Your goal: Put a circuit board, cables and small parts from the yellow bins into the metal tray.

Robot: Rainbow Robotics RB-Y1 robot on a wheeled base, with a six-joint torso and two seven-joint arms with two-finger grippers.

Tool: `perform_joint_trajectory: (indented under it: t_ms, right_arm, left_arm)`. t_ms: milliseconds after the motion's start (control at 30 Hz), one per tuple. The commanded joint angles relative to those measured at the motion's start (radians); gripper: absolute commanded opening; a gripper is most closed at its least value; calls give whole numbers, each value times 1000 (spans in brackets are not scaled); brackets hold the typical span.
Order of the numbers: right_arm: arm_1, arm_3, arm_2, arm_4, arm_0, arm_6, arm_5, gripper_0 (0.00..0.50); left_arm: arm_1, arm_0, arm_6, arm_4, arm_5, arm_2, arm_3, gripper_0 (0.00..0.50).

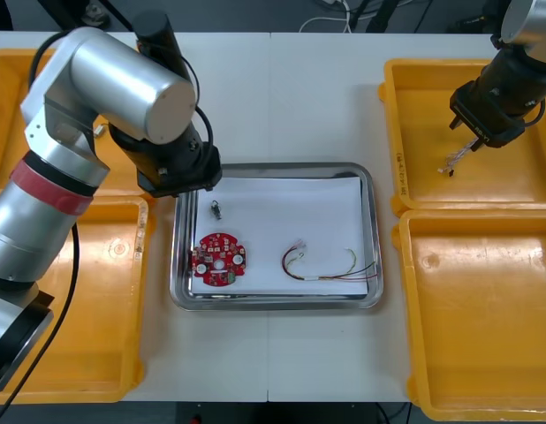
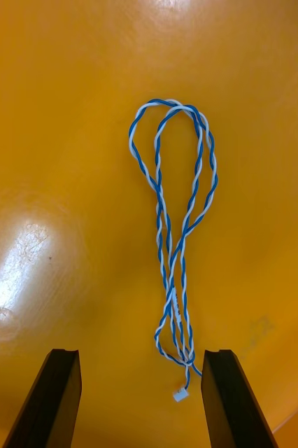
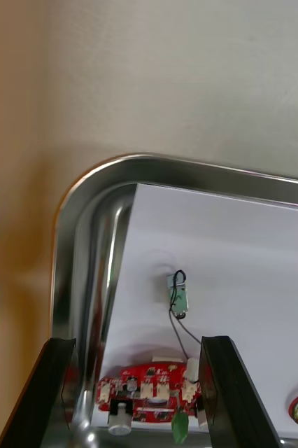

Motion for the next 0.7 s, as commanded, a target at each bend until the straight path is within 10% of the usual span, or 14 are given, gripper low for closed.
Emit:
perform_joint_trajectory:
  t_ms: [33,700]
  right_arm:
    - [3,-12,-9,14,-40,36,-28,500]
    - [-9,-12,-4,9,18,62,-74,500]
  left_arm:
    - [19,-47,-179,33,74,104,-69,500]
    - [181,-41,-413,105,111,314,-76,500]
